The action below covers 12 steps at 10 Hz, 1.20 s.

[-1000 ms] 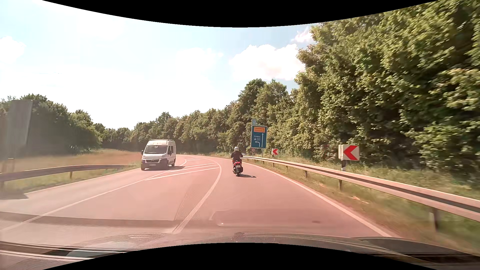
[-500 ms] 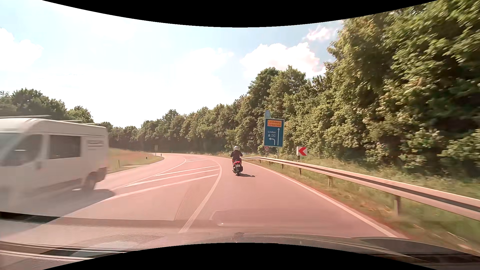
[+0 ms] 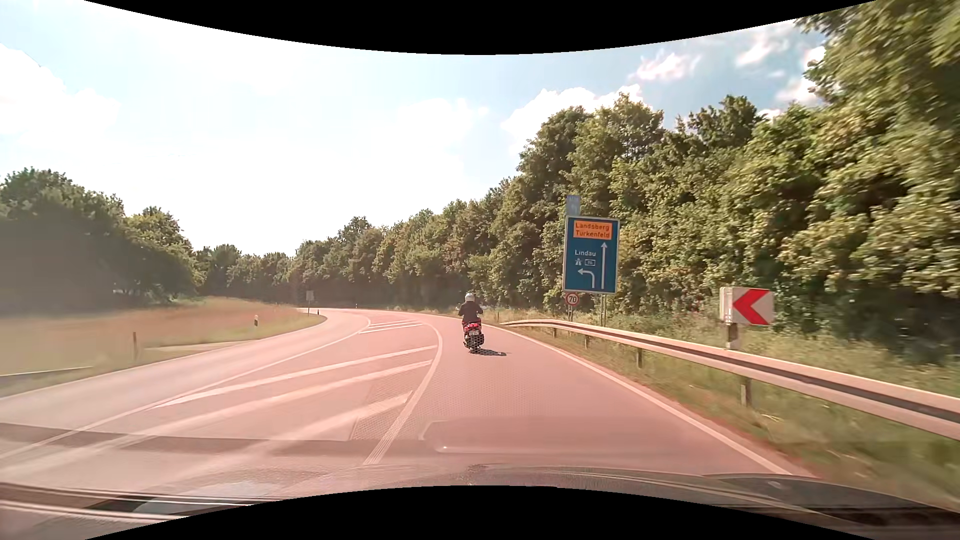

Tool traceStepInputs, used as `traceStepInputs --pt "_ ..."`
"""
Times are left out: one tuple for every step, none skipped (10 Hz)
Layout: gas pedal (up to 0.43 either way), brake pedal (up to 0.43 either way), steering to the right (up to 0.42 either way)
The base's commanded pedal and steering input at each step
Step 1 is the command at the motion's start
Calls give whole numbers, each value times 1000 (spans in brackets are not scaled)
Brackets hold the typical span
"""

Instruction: Follow the waypoints while adhering to traffic rules and regulations

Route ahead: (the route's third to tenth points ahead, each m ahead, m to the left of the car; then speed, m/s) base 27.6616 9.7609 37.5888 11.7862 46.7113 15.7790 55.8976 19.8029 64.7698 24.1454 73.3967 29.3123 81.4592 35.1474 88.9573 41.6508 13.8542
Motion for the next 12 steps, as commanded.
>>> traceStepInputs --pt "220 6 -36" --pt "220 6 -36" --pt "209 12 -36" --pt "209 6 -36" --pt "209 12 -36" --pt "197 6 -36" --pt "189 6 -36" --pt "189 12 -36" --pt "177 12 -36" --pt "177 12 -37" --pt "177 12 -37" --pt "177 12 -38"
